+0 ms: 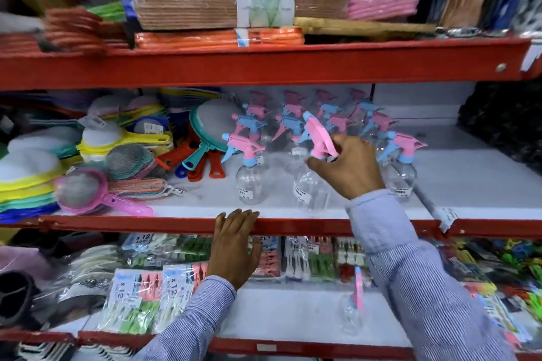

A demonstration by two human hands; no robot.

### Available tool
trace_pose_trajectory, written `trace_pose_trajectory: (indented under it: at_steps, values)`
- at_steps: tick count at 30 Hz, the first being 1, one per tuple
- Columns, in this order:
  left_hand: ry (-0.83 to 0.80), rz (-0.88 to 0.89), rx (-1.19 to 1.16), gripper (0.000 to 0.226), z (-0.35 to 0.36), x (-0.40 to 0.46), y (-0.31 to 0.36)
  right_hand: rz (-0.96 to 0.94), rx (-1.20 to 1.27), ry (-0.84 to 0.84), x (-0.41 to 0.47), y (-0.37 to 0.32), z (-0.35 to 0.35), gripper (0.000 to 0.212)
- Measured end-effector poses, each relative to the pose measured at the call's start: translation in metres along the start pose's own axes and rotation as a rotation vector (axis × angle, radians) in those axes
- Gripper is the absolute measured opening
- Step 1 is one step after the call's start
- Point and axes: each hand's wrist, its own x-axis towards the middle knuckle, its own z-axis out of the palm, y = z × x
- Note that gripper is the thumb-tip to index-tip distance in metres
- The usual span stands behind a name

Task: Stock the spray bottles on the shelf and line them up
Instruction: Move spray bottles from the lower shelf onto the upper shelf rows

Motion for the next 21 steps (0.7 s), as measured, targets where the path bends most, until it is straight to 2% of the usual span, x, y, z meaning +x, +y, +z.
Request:
trace_pose_trajectory:
  at_steps: [2, 6, 10, 13, 18, 21]
  values:
    - [-0.007, -0.005, -0.003, 0.055, -0.001, 0.000, 0.000, 0.027, -0.003, -0.021, 0.019, 0.009, 0.021, 0.017]
    - [-0.002, 0.010, -0.021, 0.054, -0.001, -0.001, -0.002, 0.049, -0.070, -0.046, 0.040, 0.031, 0.058, 0.030]
    - [-0.001, 0.000, -0.004, 0.052, 0.000, 0.000, -0.002, 0.094, -0.044, -0.090, 0.042, 0.040, 0.077, 0.029]
    - [-0.001, -0.002, -0.001, 0.052, 0.001, 0.000, -0.002, 0.083, -0.004, -0.049, 0.038, 0.042, 0.081, 0.027]
    - [-0.001, -0.010, -0.004, 0.052, 0.001, 0.000, -0.002, 0.044, 0.068, 0.039, 0.030, 0.045, 0.084, 0.041]
    - [0.004, -0.010, -0.013, 0.052, 0.002, 0.001, -0.002, 0.033, 0.095, 0.093, 0.031, 0.048, 0.088, 0.041]
